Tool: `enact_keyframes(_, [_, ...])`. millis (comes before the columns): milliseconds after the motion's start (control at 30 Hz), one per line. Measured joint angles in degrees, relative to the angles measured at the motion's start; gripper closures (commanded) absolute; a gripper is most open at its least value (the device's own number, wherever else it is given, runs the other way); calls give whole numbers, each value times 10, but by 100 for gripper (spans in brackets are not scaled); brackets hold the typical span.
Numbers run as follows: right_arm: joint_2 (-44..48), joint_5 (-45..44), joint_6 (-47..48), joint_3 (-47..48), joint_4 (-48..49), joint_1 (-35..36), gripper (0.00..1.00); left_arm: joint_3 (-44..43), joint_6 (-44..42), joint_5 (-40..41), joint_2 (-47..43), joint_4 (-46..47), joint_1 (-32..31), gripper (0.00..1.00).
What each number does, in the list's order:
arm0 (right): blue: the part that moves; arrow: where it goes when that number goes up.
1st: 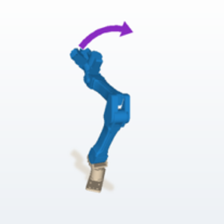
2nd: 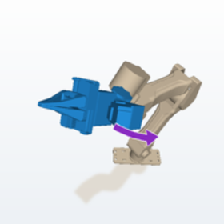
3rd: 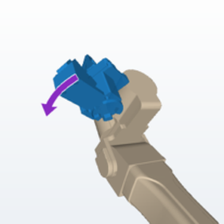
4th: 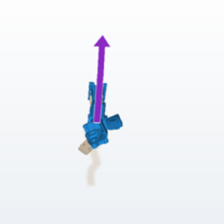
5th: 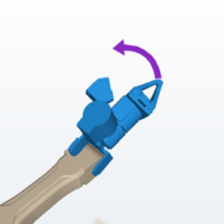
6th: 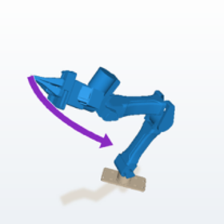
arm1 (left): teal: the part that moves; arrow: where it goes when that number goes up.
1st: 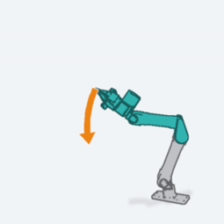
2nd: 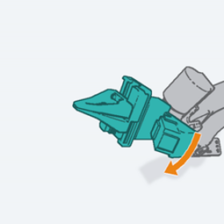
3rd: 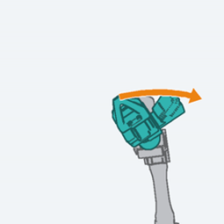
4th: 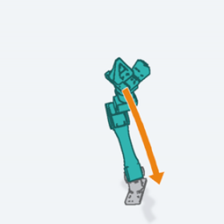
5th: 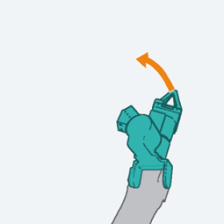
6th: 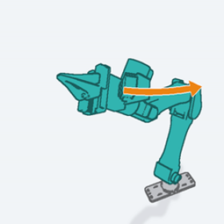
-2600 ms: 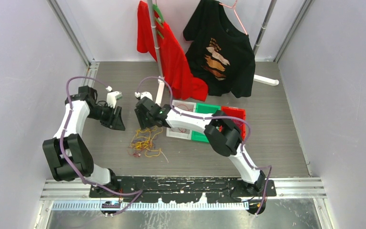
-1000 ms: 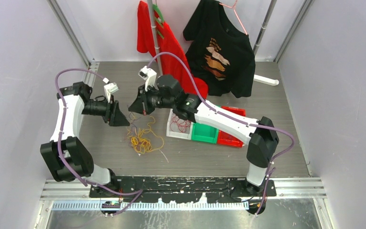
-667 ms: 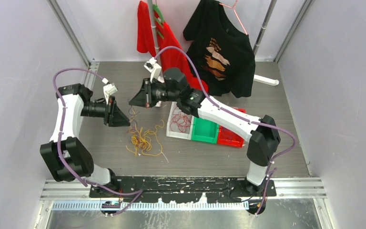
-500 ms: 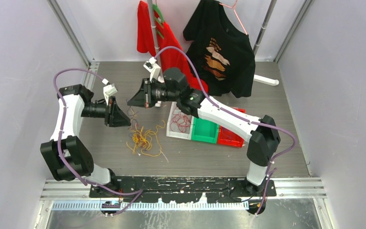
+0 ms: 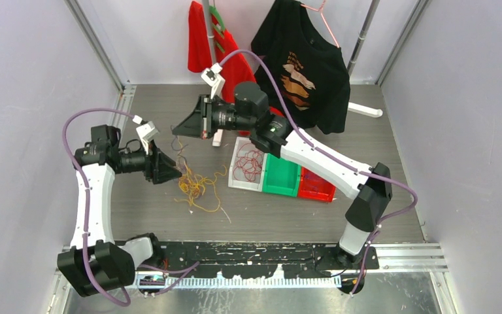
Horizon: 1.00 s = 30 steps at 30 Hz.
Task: Untangle the cables
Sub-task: Untie the cable.
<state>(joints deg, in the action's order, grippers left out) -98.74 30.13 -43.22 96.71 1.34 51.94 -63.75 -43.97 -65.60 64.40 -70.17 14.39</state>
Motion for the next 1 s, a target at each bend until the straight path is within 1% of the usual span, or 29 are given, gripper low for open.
enact_keyframes(67, [7, 0, -5, 8, 3, 0, 99, 12, 14, 0, -8, 19, 0, 53])
enact_keyframes(200, [17, 0, -11, 18, 7, 0, 99, 46, 49, 5, 14, 58, 0, 55])
enact_keyframes(333, [24, 0, -11, 18, 2, 0, 99, 55, 90, 7, 28, 87, 0, 58])
enact_keyframes(433, [27, 0, -7, 18, -4, 0, 99, 45, 80, -13, 28, 73, 0, 65])
enact_keyframes(500, [30, 0, -4, 17, -9, -1, 99, 26, 54, -26, 28, 43, 0, 71])
enact_keyframes(533, [31, 0, -2, 17, -14, -2, 99, 17, 39, -31, 28, 27, 0, 72])
enact_keyframes(567, [34, 0, -2, 17, -15, -4, 99, 6, 21, -36, 28, 8, 0, 70])
enact_keyframes(600, [36, 0, -2, 17, -17, -5, 99, 0, 9, -40, 28, -5, 0, 66])
enact_keyframes(667, [39, 0, 0, 17, -19, -7, 99, -9, -25, -44, 29, -33, 0, 55])
enact_keyframes(733, [40, 1, 0, 17, -21, -8, 99, -18, -65, -50, 33, -74, 0, 50])
enact_keyframes(800, [40, 3, 0, 17, -23, -9, 99, -28, -91, -58, 41, -110, 0, 48])
enact_keyframes(900, [40, 11, 0, 17, -23, -11, 99, -32, -97, -76, 49, -130, 0, 48])
enact_keyframes(1000, [40, 21, -3, 17, -23, -11, 99, -31, -38, -96, 59, -101, 0, 49])
